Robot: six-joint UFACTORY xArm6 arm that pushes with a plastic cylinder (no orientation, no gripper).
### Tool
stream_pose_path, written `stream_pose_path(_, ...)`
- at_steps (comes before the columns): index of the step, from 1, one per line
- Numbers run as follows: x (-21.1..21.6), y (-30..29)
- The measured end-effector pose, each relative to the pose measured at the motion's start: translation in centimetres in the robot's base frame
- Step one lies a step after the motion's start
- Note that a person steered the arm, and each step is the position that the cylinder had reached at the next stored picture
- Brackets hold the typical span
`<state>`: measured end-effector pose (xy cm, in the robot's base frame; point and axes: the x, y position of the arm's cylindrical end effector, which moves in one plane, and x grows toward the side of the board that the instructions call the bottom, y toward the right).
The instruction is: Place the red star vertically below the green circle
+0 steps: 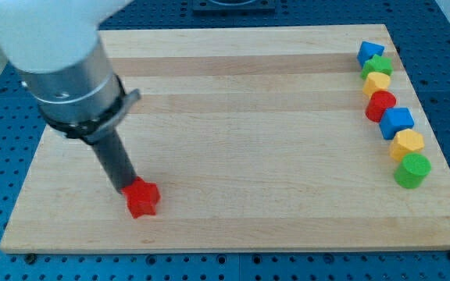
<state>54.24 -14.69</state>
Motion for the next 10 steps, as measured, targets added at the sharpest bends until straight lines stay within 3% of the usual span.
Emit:
stream_pose_path(1,0.4,-2.9)
stream_pose_path(3,3.1,10.9)
stream_pose_path(10,5.5,0.8)
